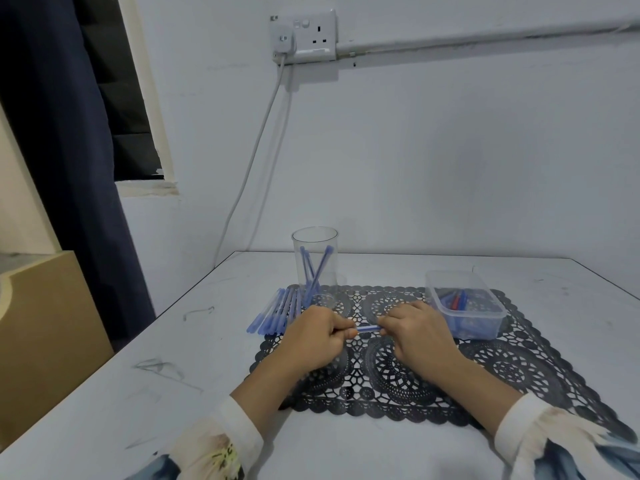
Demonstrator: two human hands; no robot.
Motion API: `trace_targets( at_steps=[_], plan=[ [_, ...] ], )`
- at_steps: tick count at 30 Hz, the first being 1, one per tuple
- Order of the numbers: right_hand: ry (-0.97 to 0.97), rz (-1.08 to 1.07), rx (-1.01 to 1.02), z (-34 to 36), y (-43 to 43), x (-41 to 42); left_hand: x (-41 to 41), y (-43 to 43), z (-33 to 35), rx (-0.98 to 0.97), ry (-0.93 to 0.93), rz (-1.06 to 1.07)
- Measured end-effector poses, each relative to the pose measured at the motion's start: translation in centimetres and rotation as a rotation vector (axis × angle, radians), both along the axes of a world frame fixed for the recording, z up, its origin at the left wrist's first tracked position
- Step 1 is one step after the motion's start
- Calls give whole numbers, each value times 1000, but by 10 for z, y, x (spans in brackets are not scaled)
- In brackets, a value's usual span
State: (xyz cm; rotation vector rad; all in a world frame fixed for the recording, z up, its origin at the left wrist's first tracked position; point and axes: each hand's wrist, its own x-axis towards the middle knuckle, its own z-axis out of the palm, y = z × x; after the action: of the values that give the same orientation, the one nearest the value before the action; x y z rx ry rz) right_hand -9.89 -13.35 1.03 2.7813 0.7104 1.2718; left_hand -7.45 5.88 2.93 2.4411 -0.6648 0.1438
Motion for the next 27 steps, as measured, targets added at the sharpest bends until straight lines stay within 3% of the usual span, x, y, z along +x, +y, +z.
trace_targets(
  at_steps=[8,21,27],
  plan=[
    [-28,33,4,3,2,-4,3,3,-4,-113,112,-28],
    [144,77,299,-4,1,0,5,7,-9,-47,-22,-42],
    [181,84,254,-6,3,0,5,8,-9,-40,-25,-70]
  ],
)
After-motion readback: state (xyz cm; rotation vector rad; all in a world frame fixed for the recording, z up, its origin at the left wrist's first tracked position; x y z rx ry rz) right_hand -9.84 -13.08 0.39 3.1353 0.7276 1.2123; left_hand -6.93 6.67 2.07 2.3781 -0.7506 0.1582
